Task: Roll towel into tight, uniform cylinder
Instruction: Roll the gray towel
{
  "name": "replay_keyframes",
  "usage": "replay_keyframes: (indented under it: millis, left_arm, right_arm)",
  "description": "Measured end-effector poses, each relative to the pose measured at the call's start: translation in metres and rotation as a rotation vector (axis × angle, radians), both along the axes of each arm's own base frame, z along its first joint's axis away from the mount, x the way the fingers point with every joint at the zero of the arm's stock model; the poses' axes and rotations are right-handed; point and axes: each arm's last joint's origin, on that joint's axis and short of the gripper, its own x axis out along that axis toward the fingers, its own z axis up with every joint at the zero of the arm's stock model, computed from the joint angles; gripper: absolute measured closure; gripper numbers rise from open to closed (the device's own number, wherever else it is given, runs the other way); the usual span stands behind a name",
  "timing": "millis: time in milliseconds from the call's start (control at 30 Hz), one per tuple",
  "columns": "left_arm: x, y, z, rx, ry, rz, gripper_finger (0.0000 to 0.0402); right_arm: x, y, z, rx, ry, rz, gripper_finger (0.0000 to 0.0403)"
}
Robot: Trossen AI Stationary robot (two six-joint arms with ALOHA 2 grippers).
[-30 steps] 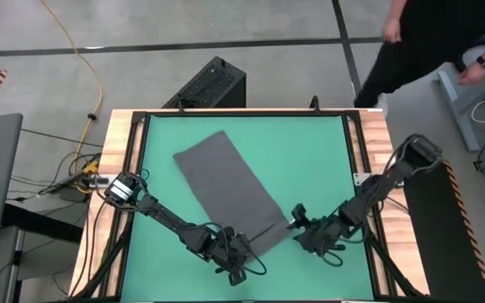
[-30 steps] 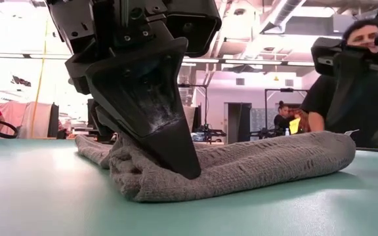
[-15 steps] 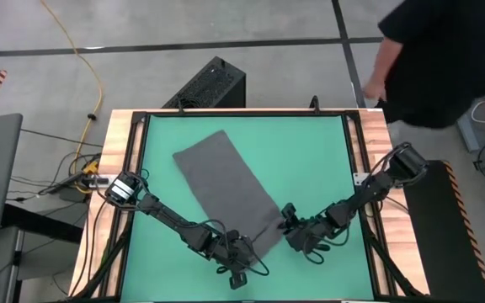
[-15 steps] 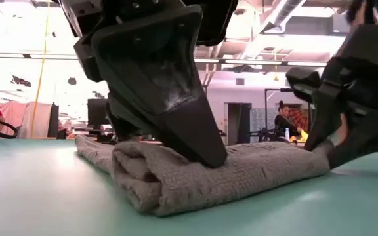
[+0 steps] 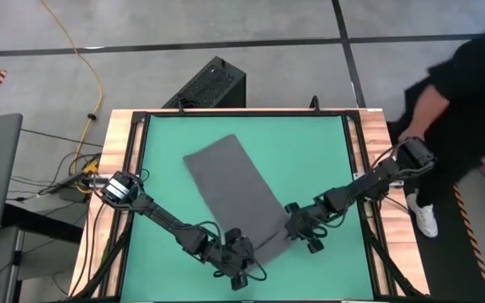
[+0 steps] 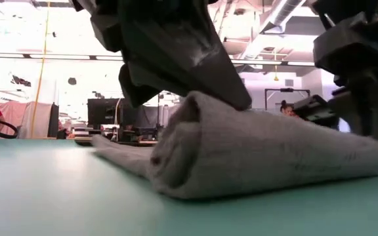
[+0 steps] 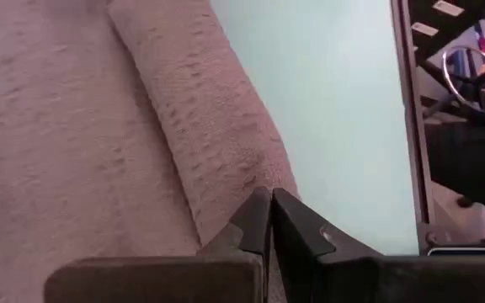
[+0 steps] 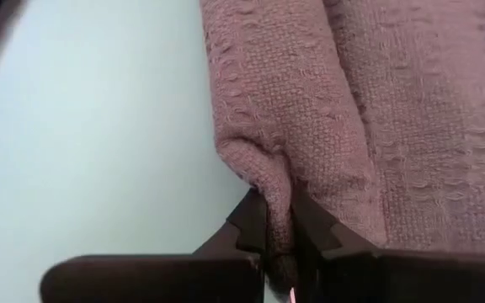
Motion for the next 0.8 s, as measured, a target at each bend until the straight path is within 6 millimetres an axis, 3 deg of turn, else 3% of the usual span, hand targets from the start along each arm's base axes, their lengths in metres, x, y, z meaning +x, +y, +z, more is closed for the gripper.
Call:
replay_keyframes:
  millis: [167,500,800]
  left_arm:
    - [-0.001,-0.006,0.002,0.022,-0.033,-0.057,0.0369]
    - [-0.002,-0.009,0.003,0.024,-0.044,-0.065,0.0241]
    - [-0.003,-0.002,-0.004,0.156,-0.032,0.052,0.0164]
  right_arm:
    - [0.004,-0.013,0.006,0.133,0.059,-0.072,0.0362]
    - [0.01,-0.029,0.004,0.3,0.178,-0.183,0.0361]
    - [0.013,-0.04,0.005,0.371,0.223,-0.265,0.0361]
